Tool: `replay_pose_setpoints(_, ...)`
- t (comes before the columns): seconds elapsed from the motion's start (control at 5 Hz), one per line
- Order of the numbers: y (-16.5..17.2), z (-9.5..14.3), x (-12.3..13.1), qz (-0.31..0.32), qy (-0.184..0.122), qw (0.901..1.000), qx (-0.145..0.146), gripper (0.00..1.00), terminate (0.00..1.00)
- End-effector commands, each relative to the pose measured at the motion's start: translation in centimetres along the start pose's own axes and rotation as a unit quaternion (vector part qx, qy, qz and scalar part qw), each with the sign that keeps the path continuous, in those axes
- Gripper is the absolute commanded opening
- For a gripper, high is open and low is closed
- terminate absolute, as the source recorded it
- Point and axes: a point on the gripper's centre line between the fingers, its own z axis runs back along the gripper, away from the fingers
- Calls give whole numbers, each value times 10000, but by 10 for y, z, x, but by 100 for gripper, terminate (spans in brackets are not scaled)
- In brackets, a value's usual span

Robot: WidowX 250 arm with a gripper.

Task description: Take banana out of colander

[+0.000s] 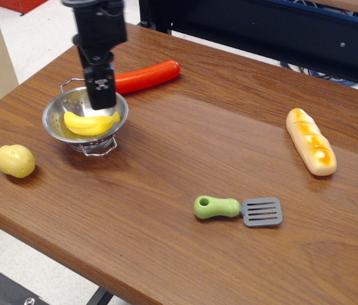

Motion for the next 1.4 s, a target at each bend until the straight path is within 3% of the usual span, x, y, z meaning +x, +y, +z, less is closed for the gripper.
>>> replay_pose_setpoints(0.0,15,-13,6,-84,-115,9987,480,100,0)
replay_pose_setpoints(0.4,3,-37,-2,-152,20,9979,630,100,0)
replay_pose_setpoints(0.6,4,-49,-4,-62,176,9965,820,0,0)
replay_pose_setpoints(0.8,6,-52,-2,124,248,9952,935,0,0)
replay_pose_setpoints(1.2,-4,-2,9,920,19,9926,789,0,0)
